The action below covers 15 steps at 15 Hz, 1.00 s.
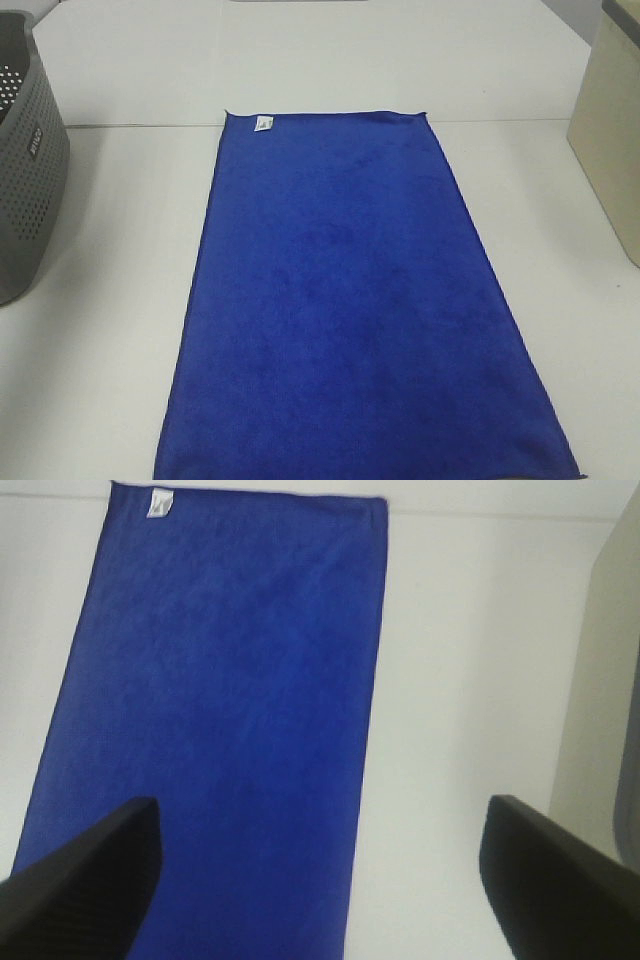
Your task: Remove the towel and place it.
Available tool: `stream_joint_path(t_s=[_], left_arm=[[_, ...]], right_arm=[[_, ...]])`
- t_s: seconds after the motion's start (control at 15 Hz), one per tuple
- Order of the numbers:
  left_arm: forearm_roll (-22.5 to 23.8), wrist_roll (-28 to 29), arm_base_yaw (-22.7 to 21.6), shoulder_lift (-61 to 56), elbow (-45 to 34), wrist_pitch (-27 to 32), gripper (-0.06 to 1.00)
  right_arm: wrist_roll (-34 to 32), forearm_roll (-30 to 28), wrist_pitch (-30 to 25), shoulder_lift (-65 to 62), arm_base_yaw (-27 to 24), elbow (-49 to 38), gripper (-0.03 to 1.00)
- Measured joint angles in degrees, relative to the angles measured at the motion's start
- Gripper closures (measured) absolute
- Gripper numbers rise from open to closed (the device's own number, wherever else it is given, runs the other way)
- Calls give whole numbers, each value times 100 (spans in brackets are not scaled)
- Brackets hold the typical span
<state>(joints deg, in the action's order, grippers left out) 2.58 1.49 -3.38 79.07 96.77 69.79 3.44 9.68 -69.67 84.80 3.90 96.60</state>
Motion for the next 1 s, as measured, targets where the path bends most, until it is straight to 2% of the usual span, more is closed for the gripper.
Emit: stream_joint_path(t_s=[0.07,0.27,0.47,0.73,1.0], left_arm=[[17,-11,0,-241,-264,6,18],[223,-40,0,-1851,-1839,34,18],[252,17,0,-3134,-2934,34,18],[252,206,0,-4847,-4406,-92,18],[252,212,0,-6961,-5581,-212,18]], right_arm=[[-57,80,0,-470,0,-561,13],[-132,86,-6,-2137,0,-2361,13],[-132,80,-11,-4011,0,-3782,13],[-120,34,-17,-6091,0,-4864,13],[281,-166,6,-7586,0,-5529,13]])
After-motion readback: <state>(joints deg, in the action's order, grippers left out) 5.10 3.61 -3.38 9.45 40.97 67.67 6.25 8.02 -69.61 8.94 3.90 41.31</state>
